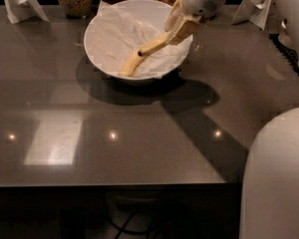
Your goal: Pick banana from white bowl
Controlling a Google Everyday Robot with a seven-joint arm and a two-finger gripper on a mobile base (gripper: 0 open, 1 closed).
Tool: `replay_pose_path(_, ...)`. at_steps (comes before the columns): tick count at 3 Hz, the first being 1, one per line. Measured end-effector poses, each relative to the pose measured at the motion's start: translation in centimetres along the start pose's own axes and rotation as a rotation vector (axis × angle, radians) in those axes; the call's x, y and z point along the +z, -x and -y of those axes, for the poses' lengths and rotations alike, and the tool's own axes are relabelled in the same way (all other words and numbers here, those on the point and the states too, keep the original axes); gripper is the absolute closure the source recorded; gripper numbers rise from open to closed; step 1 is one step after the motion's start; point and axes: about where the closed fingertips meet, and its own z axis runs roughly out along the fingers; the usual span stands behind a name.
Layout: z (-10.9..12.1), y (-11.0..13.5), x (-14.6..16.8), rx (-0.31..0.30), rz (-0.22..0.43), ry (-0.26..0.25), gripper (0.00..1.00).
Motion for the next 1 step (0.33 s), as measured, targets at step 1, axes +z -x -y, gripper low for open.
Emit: replay_pose_path(1, -1.65, 1.30, -3.70, 0.036, 0.129, -0.077, 1.00)
